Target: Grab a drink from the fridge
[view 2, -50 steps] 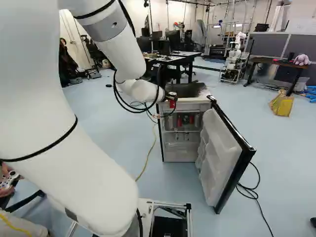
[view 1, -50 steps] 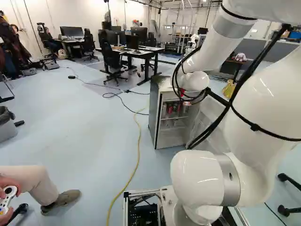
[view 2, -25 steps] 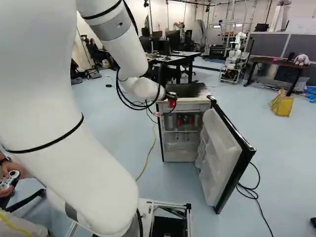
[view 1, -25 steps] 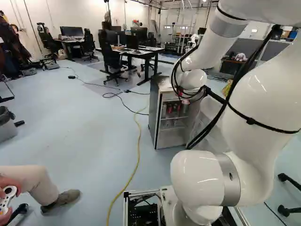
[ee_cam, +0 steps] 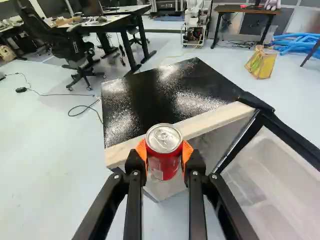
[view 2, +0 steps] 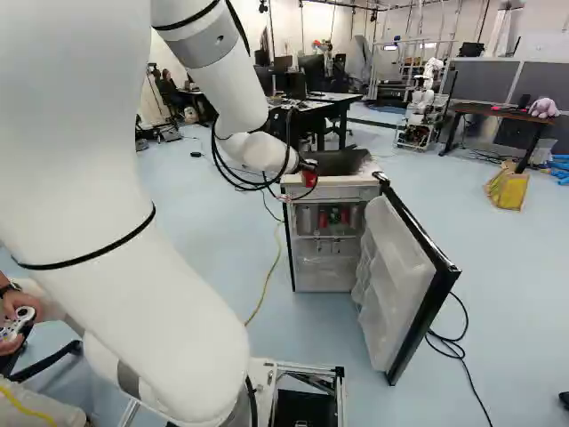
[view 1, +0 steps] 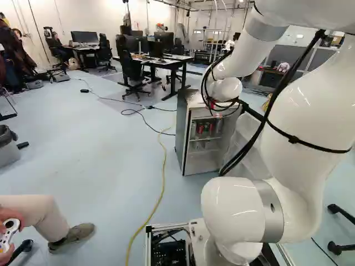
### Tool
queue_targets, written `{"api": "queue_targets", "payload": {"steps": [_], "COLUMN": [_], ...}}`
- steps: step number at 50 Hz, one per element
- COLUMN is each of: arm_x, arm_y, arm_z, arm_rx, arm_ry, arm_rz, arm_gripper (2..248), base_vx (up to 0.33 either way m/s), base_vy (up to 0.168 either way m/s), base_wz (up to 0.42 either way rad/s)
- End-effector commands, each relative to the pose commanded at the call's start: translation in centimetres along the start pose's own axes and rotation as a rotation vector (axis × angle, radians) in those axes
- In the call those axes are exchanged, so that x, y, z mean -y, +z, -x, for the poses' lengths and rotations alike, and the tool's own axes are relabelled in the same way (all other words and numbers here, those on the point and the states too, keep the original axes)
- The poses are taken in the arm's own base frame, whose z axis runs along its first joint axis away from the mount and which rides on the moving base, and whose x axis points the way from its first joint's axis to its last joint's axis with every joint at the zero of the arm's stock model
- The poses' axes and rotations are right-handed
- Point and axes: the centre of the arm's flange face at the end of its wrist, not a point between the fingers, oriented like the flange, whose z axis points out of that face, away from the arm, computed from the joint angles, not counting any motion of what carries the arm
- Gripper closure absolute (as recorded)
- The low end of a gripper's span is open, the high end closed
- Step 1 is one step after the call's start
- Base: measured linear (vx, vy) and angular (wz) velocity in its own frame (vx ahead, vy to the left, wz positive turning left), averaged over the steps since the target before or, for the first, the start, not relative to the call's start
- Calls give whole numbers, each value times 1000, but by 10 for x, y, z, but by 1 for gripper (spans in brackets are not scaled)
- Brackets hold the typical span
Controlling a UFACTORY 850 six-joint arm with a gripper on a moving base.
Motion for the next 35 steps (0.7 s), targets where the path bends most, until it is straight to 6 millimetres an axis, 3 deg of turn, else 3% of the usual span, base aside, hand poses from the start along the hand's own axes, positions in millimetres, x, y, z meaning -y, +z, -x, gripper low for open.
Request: {"api": "queue_targets", "payload": {"steps": [35], "arm_x": [9], "arm_y": [21], "arm_z": [-22], "arm_rx": [-23], "arm_ry": [-3], "arm_rz": [-12], "arm_gripper": [162], "base_vx": [0], "base_vy": [0], "base_wz": [0]}}
